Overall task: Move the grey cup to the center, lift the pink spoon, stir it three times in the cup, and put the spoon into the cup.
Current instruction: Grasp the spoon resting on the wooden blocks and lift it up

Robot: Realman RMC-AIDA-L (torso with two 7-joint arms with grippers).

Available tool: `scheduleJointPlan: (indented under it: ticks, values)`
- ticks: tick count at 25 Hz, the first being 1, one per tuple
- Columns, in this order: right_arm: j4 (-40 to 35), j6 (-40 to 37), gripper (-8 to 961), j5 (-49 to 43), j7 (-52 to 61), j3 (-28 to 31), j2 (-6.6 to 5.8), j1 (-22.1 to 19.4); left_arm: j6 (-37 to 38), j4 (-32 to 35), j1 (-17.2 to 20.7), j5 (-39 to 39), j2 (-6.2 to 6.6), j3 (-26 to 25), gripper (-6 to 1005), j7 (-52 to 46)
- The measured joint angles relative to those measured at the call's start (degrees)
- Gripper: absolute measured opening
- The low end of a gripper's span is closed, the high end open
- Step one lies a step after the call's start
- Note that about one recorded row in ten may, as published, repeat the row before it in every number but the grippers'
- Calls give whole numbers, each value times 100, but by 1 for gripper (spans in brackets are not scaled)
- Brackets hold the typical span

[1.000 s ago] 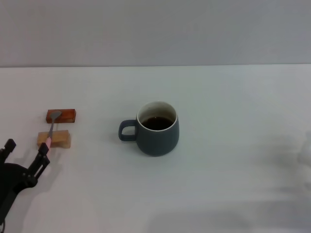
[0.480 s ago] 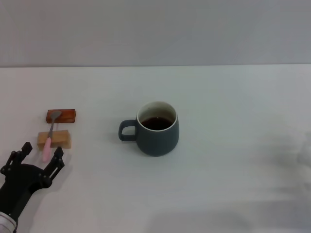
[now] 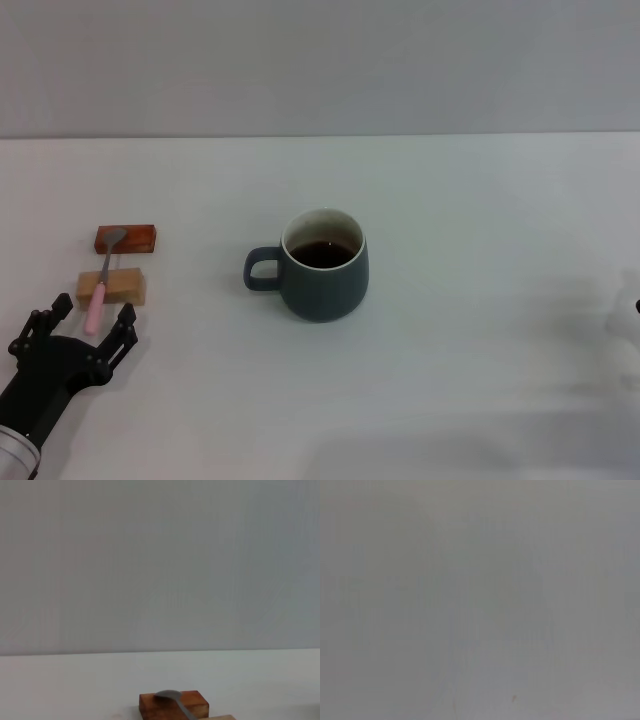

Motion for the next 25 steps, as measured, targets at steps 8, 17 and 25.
scheduleJointPlan:
  ticks: [8, 17, 25]
  values:
    - [12, 6, -2, -14, 0, -3, -3, 13, -40, 1, -46, 0, -4, 12, 826, 69]
    - [18, 5, -2, -30, 0, -13, 3, 7, -222, -21, -79, 0, -4, 29, 826, 69]
    - [17, 0, -2, -42, 0, -11, 7, 0, -232, -39, -81, 0, 1, 20, 795, 33]
